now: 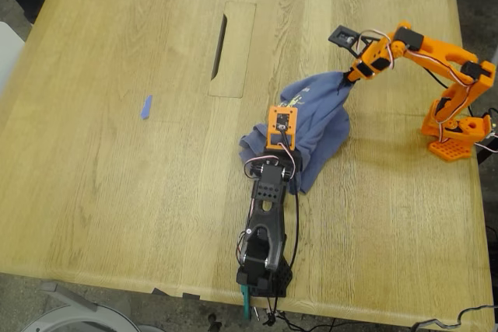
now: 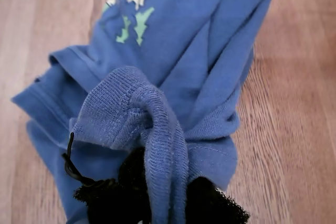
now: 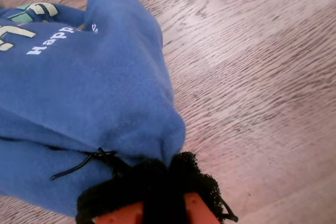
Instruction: Fold a T-shirt
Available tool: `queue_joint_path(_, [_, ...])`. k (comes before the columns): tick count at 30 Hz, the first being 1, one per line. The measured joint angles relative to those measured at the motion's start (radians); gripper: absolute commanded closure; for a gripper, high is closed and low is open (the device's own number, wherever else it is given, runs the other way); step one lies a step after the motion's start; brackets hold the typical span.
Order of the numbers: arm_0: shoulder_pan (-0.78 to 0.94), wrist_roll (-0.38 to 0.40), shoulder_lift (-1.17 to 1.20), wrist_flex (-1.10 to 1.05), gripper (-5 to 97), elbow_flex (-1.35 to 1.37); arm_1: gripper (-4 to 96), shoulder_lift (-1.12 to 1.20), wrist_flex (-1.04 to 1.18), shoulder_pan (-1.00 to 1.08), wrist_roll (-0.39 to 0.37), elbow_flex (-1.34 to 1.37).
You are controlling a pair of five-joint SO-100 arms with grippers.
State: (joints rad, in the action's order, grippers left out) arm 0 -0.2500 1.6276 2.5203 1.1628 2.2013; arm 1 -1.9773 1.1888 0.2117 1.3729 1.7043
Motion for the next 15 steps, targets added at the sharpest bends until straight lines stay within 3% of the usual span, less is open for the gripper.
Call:
queue_joint_path(6, [-0.066, -0.002, 0.092, -0.058, 92, 0.16, 91.3, -0.132, -0.195, -0.005, 0.0, 0.278])
queue_joint_path(15, [-0.192, -0.021, 0.178, -0.075, 91, 0.293, 91.2, -0.288, -0.319, -0.044, 0.0, 0.529])
